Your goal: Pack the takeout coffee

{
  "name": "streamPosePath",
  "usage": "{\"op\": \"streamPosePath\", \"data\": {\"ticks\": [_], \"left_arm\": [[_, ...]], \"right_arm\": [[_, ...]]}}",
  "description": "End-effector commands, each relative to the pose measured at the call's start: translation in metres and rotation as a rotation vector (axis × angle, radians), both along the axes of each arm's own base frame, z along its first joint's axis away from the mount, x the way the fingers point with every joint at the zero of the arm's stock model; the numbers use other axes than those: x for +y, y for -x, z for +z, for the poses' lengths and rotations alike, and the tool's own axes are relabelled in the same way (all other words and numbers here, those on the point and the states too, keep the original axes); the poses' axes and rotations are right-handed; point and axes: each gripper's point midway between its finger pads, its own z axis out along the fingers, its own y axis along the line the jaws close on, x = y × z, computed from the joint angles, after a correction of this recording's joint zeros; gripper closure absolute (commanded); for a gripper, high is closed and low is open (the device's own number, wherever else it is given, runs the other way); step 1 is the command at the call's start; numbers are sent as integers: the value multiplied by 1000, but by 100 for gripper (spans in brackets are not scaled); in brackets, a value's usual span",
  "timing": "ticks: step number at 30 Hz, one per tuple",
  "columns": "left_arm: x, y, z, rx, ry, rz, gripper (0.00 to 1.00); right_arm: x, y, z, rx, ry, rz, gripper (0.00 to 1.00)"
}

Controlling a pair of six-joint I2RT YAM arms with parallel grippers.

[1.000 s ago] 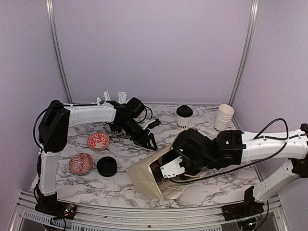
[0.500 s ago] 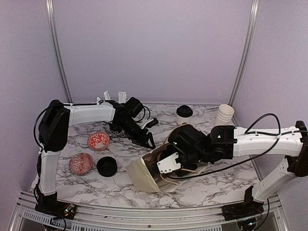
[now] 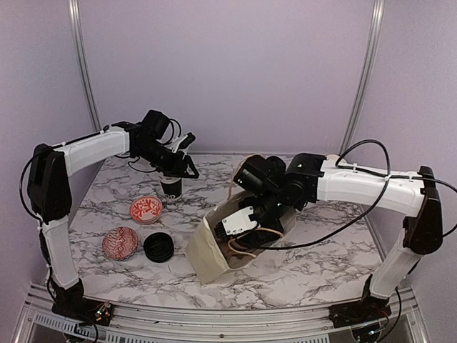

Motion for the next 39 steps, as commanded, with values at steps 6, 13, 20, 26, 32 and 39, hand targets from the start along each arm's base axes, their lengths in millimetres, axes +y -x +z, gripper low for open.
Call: {"op": "streamPosePath", "data": {"ticks": [6, 13, 20, 26, 32, 39], "left_arm": [[11, -1, 25, -34, 20, 3, 44], [9, -1, 20, -17, 25, -1, 44], [8, -1, 16, -7, 24, -3, 44], [8, 0, 15, -1, 26, -2, 44], [6, 1, 13, 12, 36, -2, 44], [4, 2, 14, 17, 47, -10, 44]], "right_arm": [[-25, 38, -12, 295, 150, 76, 56], [-29, 48, -23, 385, 194, 82, 56], [-34, 46, -50, 419, 225, 62, 56], [-37, 39, -70, 414, 277, 8, 55], [-35, 39, -70, 461, 325, -84, 54], [-33, 55, -61, 528, 307, -78, 54]]}}
